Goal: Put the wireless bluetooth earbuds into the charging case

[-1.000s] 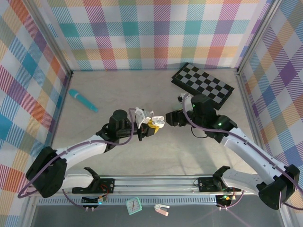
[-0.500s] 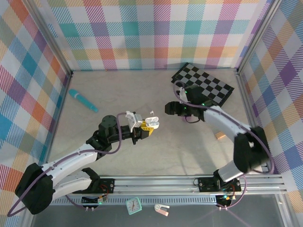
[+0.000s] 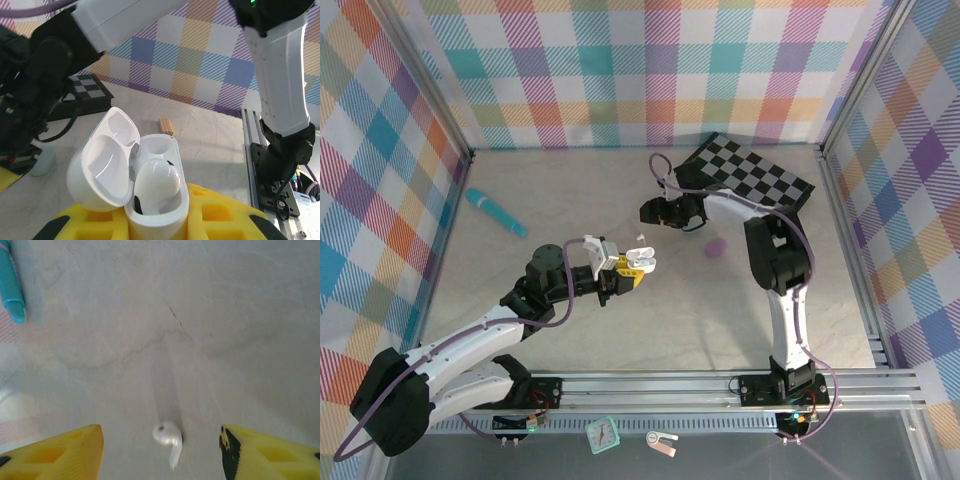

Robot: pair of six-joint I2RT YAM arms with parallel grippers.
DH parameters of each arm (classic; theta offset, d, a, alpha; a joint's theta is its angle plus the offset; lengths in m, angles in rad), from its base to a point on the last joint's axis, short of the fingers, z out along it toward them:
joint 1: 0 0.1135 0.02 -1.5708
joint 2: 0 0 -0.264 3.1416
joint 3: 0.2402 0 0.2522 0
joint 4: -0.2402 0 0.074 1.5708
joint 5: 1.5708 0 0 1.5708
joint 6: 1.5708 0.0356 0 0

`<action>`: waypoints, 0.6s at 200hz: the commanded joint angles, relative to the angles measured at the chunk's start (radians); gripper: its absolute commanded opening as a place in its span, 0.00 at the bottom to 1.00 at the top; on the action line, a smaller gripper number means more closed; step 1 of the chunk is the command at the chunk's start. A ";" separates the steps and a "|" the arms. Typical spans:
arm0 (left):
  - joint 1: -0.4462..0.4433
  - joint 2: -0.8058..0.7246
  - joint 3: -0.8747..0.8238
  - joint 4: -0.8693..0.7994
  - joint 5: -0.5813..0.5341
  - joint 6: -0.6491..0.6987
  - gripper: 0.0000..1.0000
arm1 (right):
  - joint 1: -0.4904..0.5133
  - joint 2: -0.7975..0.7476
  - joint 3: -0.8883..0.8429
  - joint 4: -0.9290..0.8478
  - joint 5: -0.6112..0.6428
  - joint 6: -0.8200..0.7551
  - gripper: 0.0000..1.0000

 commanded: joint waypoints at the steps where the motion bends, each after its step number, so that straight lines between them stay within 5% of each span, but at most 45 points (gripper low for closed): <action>1: 0.007 -0.018 -0.011 0.015 0.002 0.004 0.17 | 0.021 0.080 0.105 -0.073 -0.067 -0.052 0.63; 42: 0.007 -0.032 -0.004 -0.015 -0.001 0.013 0.18 | 0.052 0.176 0.215 -0.166 -0.059 -0.127 0.62; 120: 0.007 -0.021 0.007 -0.024 0.014 0.018 0.17 | 0.071 0.103 0.066 -0.159 -0.073 -0.158 0.52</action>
